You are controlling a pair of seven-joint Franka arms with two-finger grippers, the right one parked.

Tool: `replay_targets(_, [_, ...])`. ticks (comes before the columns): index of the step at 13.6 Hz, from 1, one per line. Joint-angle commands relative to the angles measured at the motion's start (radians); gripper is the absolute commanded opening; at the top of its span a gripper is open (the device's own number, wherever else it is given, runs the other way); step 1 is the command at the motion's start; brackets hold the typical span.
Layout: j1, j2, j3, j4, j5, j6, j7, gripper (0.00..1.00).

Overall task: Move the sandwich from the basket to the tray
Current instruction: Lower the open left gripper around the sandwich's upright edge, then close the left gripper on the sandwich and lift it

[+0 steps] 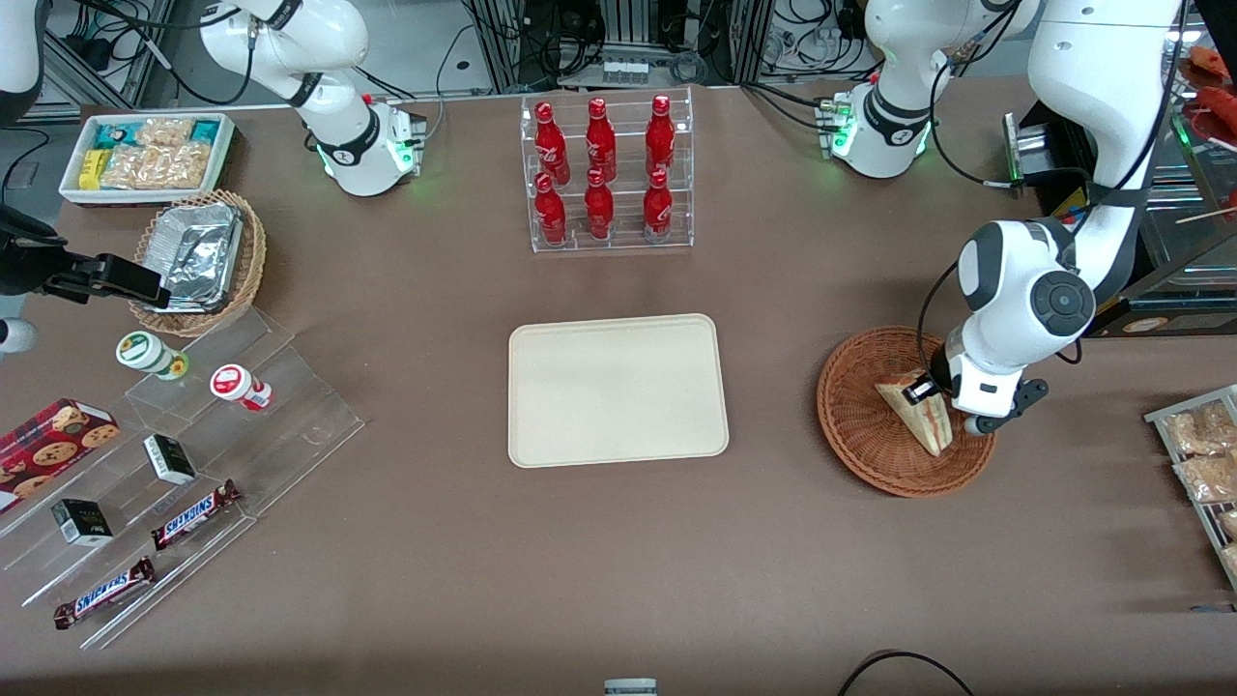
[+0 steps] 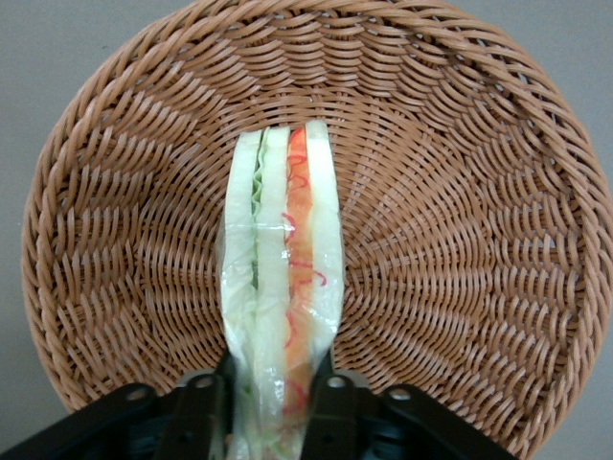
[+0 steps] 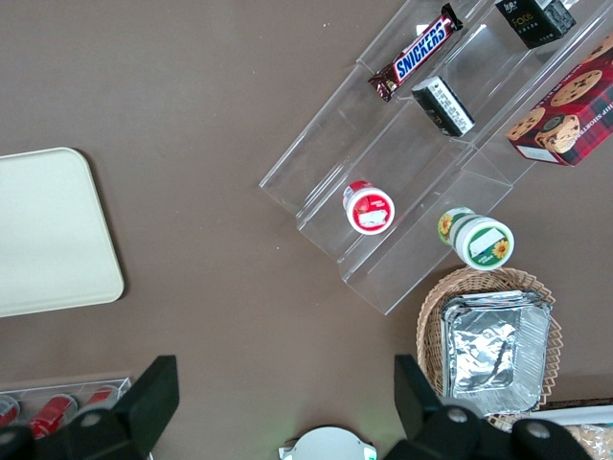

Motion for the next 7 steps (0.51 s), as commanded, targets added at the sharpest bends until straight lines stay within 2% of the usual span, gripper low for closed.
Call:
replay_targets(1, [0.003,-0.031,-0.009,0.026,0.004,-0.070,0.011,0.00])
replay_targets(5, [-0.013,-0.022,-0.036,0.201,0.010,-0.342,0.116,0.00])
replay_targets(7, [-0.068,-0.004,-0.037,0.249,0.011,-0.399,0.134,0.00])
